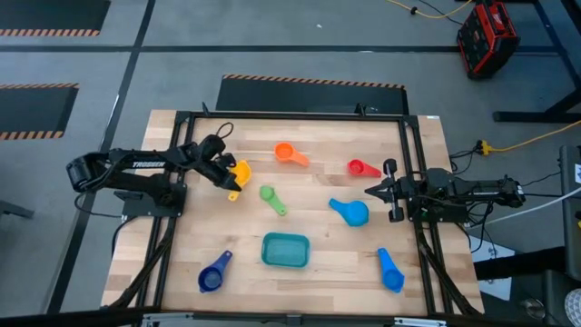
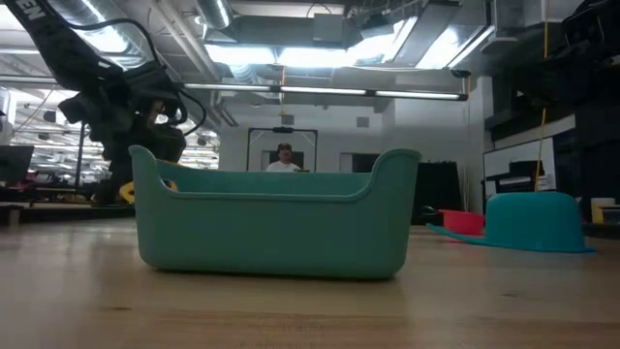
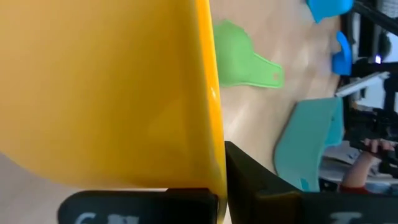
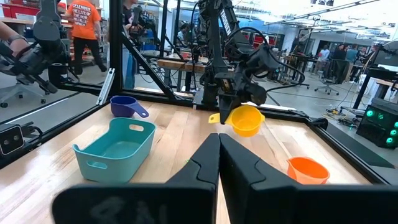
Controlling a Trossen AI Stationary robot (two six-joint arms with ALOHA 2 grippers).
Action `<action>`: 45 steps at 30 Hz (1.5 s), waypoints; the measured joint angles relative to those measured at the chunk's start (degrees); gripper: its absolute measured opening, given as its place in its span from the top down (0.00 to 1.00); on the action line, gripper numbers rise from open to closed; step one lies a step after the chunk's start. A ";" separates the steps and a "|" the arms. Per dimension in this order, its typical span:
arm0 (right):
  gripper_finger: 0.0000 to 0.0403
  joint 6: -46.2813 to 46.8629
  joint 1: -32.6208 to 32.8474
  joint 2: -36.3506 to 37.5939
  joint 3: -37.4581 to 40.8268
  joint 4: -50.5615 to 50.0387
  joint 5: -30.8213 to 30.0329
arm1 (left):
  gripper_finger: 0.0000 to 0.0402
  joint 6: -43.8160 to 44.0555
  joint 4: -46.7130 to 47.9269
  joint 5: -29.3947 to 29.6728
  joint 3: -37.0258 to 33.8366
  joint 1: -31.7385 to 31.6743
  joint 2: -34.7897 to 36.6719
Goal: Nest measuring cups in basket
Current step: Prepare the yellow measuring cup
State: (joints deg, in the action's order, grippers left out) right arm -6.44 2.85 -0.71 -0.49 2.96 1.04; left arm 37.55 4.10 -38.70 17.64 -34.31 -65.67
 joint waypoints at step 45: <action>0.96 0.17 0.00 -0.02 -0.09 -0.09 0.02 | 0.83 7.52 -5.34 1.93 0.03 14.19 -6.93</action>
State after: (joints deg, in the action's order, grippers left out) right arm -6.26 2.85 -0.73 -0.58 2.87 1.06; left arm 45.07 -1.23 -36.77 17.67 -20.12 -72.60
